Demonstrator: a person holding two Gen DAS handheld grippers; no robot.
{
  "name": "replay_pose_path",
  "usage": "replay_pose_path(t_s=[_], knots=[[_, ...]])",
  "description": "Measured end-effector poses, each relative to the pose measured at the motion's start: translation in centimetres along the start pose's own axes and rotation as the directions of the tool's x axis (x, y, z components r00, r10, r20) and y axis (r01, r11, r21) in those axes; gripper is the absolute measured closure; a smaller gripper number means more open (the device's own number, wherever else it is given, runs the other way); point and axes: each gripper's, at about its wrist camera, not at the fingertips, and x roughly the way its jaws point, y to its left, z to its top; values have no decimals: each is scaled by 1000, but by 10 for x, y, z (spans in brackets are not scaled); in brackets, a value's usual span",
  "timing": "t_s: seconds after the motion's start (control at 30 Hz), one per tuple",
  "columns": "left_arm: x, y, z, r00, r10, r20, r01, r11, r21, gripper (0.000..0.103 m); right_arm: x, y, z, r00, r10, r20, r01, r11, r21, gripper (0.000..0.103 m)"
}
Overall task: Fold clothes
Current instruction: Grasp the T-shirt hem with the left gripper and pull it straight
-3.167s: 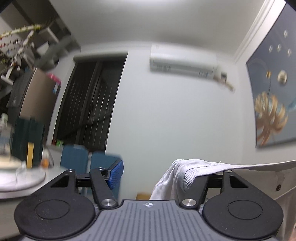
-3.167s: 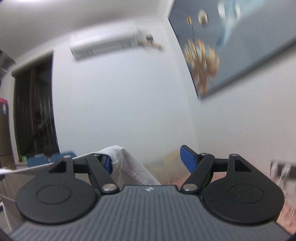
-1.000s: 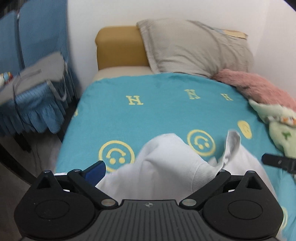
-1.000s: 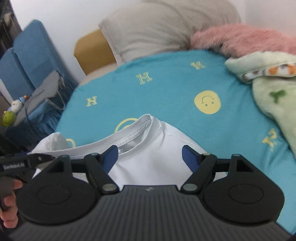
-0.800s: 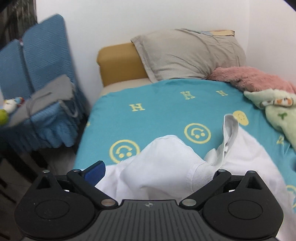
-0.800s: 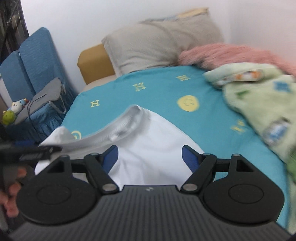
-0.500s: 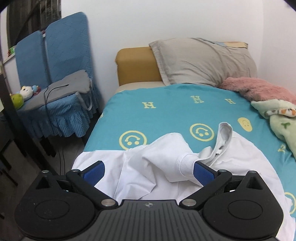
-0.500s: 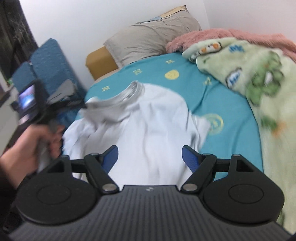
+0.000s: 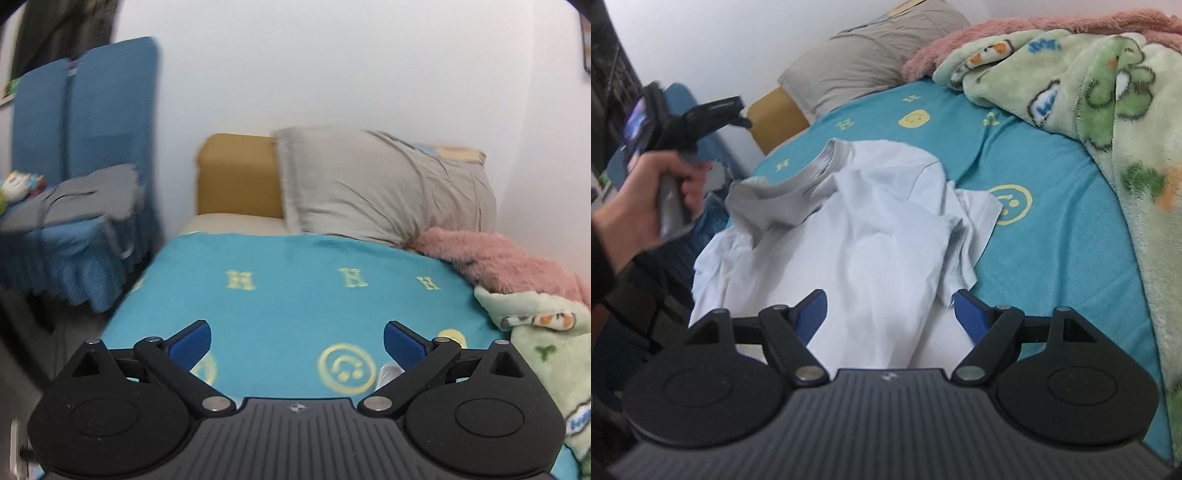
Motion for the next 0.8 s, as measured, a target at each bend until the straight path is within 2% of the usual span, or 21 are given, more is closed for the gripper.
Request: replay_pose_path(t_s=[0.1, 0.17, 0.2, 0.27, 0.3, 0.33, 0.37, 0.4, 0.43, 0.5, 0.57, 0.63, 0.67, 0.7, 0.73, 0.77, 0.8], knots=[[51, -36, 0, 990, -69, -126, 80, 993, 82, 10, 11, -13, 2, 1000, 1, 27, -1, 1000, 17, 25], [81, -57, -9, 975, -73, -210, 103, 985, 139, 12, 21, -22, 2, 1000, 1, 29, -2, 999, 40, 26], [95, -66, -14, 966, -63, -250, 106, 981, 162, 18, 26, -26, 1, 1000, 2, 28, -4, 999, 51, 25], [115, -78, -23, 950, -52, -306, 113, 976, 185, 34, 36, -33, 1, 999, -8, 35, 5, 998, 64, 26], [123, -82, -25, 945, -50, -325, 116, 975, 189, 52, 39, -35, 0, 999, -12, 44, 9, 998, 67, 26], [130, -85, -26, 938, -54, -341, 126, 973, 193, 74, 42, -38, 0, 998, -17, 54, 13, 998, 69, 26], [135, -86, -27, 932, -64, -356, 142, 970, 198, 82, 45, -40, 0, 998, -21, 60, 17, 997, 69, 26], [137, -90, -25, 935, -75, -348, 158, 964, 216, 92, 47, -42, 0, 998, -26, 65, 21, 997, 70, 26], [134, -95, -23, 944, -87, -319, 171, 954, 246, 95, 48, -44, 0, 997, -24, 75, 19, 997, 68, 26], [129, -105, -17, 959, -113, -260, 193, 932, 306, 95, 50, -47, 0, 995, -29, 91, 23, 998, 63, 26], [122, -118, -11, 965, -133, -228, 207, 916, 344, 94, 51, -49, -1, 994, -45, 101, 39, 998, 55, 26], [114, -129, -4, 966, -128, -223, 204, 910, 361, 84, 52, -50, -2, 994, -49, 101, 43, 997, 60, 26], [107, -131, 0, 967, -130, -221, 206, 907, 367, 83, 51, -50, -2, 993, -53, 103, 47, 997, 57, 26], [97, -131, 5, 966, -138, -216, 213, 903, 374, 78, 49, -49, -3, 992, -58, 111, 53, 997, 48, 26], [85, -130, 9, 967, -150, -206, 221, 896, 385, 66, 48, -48, -3, 991, -61, 117, 56, 998, 40, 26], [72, -126, 14, 969, -165, -183, 227, 886, 403, 59, 46, -47, -4, 991, -62, 123, 58, 998, 38, 26], [59, -122, 19, 971, -180, -155, 230, 876, 424, 46, 45, -47, -4, 990, -64, 128, 60, 998, 36, 26]])
